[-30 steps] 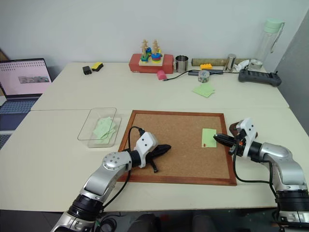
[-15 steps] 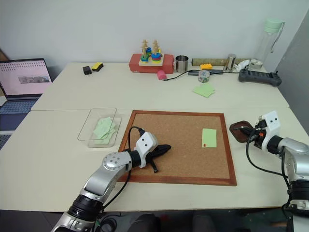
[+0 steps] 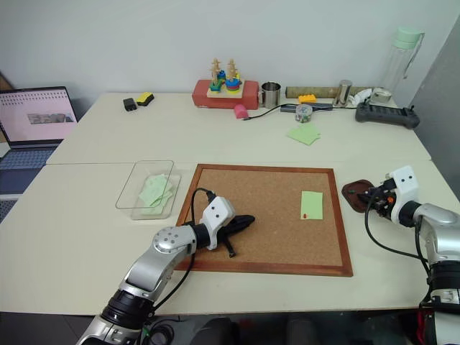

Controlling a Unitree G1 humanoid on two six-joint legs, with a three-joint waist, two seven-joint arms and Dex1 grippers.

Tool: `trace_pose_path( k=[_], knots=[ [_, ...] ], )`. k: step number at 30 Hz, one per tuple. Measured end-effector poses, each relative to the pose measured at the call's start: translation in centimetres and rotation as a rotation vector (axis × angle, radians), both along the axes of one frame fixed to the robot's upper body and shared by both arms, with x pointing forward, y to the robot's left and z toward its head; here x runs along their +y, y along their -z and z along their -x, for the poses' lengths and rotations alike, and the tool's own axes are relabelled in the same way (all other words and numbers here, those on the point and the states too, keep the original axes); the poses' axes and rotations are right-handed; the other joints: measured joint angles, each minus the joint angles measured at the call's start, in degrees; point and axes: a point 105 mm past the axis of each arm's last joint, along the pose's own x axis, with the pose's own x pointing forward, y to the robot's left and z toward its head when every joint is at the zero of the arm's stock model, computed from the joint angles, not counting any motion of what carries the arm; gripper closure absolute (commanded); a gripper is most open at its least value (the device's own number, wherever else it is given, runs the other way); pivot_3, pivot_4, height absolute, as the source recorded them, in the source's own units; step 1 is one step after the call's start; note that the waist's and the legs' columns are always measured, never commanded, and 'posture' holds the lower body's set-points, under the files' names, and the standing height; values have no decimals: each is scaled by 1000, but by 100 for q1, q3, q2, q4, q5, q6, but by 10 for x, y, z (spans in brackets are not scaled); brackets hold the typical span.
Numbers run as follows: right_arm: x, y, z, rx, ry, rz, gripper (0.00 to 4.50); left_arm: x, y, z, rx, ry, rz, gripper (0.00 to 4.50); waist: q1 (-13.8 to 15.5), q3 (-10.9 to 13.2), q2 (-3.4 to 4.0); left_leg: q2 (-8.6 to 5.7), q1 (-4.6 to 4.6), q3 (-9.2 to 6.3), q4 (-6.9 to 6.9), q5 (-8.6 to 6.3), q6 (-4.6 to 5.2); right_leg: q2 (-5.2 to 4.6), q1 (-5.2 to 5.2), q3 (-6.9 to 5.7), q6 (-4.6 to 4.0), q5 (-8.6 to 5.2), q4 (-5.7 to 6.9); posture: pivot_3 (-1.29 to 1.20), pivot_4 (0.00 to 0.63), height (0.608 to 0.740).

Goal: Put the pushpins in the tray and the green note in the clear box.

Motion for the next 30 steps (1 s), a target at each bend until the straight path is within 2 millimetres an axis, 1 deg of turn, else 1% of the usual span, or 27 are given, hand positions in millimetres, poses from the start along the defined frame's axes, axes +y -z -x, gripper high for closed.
trace_pose_path(
  k=[1, 3, 5, 8, 9, 12, 14, 15, 16, 18, 21, 24, 28, 30],
  knots=[
    [1, -1, 0, -5, -7, -4, 1396, 0, 0, 0, 0, 0, 0, 4500, 0, 0, 0, 0, 0, 0, 0, 0, 0, 0, 0, 0, 0, 0, 0, 0, 150, 740],
    [4, -6, 1, -23, -26, -13, 1396, 0, 0, 0, 0, 0, 0, 4500, 0, 0, 0, 0, 0, 0, 0, 0, 0, 0, 0, 0, 0, 0, 0, 0, 150, 740],
    [12, -20, 6, -70, -90, -26, 1396, 0, 0, 0, 1, 1, 1, 4500, 1, 0, 0, 0, -1, -2, 0, 0, 0, 0, 0, -2, 1, -1, -1, 0, 150, 740],
    [26, -23, 18, -78, -209, 32, 1396, -1, 0, 0, 1, 3, 1, 4500, 2, 0, -1, 0, -1, -8, -2, 0, 0, 0, 3, -5, 6, -4, -3, 0, 150, 740],
    [35, -18, 25, -64, -275, 66, 1396, -1, 0, 0, 0, 3, 0, 4500, 1, 0, 0, 0, 0, -7, -3, 0, 0, 0, 4, -5, 7, -4, -4, 0, 150, 740],
    [54, -7, 36, -40, -382, 96, 1396, 0, 0, 0, -1, 1, -1, 4500, 2, 0, 0, -1, 1, -5, -2, 0, 0, 0, 3, -2, 7, -4, -4, 0, 150, 740],
    [71, -7, 38, -52, -444, 85, 1396, 0, 0, -1, -1, 0, -1, 4500, 0, 0, 0, -1, 1, -6, 0, 0, 0, 0, 3, -2, 7, -4, -3, 0, 150, 740],
    [76, -7, 39, -57, -463, 82, 1396, 0, 0, -1, -1, 1, -1, 4500, 2, 0, 0, -1, 1, -6, 0, 0, 0, 0, 4, -3, 7, -4, -3, 0, 150, 740],
    [87, -8, 41, -65, -508, 74, 1396, -1, 0, -1, -1, 4, -1, 4500, 3, 1, -1, -1, 0, -9, 1, 0, 0, 0, 4, -4, 8, -4, -3, 0, 150, 740],
    [97, -6, 45, -52, -565, 76, 1396, -1, 0, -1, -2, 7, -1, 4500, 4, 2, -4, -1, 0, -11, 1, 0, 0, 0, 6, -7, 7, -4, -5, 0, 150, 740],
    [108, 2, 48, -27, -607, 65, 1396, -1, 0, -1, -2, 9, -2, 4500, 6, 2, -4, -1, 0, -12, 0, 0, 0, 0, 5, -6, 7, -4, -7, 0, 150, 740],
    [121, 9, 43, -18, -634, 58, 1396, -1, 0, -1, -2, 7, -2, 4500, 5, 2, -3, -1, 0, -13, 0, 0, 0, 0, 4, -7, 7, -4, -5, 0, 150, 740],
    [123, 17, 39, -10, -638, 60, 1396, -2, 0, 0, -3, 11, -1, 4500, 4, 2, -4, -2, -1, -13, -1, 0, 0, -1, 3, -7, 6, -4, -7, 0, 150, 740],
    [121, 21, 36, -5, -627, 67, 1685, -2, 0, 0, -3, 12, -1, 4500, 5, 2, -3, -2, -1, -13, -1, 0, 0, -1, 3, -7, 6, -4, -7, 0, 150, 740]
  ],
)
